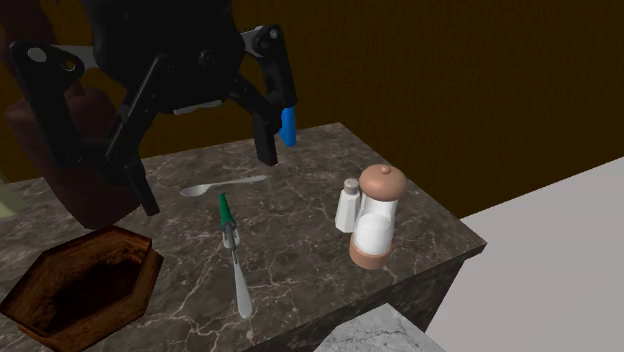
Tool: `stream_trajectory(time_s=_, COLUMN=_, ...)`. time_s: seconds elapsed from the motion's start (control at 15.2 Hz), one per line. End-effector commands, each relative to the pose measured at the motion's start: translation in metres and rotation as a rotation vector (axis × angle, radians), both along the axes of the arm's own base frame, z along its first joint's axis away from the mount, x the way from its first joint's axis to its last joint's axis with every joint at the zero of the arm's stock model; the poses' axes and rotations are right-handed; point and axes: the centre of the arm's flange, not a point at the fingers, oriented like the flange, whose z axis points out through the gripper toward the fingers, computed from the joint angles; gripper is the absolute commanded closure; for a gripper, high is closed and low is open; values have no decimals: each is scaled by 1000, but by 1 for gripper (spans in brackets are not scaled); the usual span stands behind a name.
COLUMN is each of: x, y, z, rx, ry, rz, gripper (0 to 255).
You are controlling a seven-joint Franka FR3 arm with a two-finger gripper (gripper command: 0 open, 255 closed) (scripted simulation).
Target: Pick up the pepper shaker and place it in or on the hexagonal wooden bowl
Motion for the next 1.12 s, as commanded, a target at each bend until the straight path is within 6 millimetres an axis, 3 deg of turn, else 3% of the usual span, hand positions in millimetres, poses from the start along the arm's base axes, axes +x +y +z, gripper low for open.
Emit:
stream_trajectory(time_s=0.0, x=0, y=0, z=0, rx=0, ry=0, rz=0, gripper=0)
stream_trajectory(time_s=0.53, x=-1, y=-80, z=-58, rx=-35, ry=-61, rz=107, gripper=0)
stream_trajectory(time_s=1.06, x=9, y=-162, z=-112, rx=-70, ry=-122, rz=214, gripper=0)
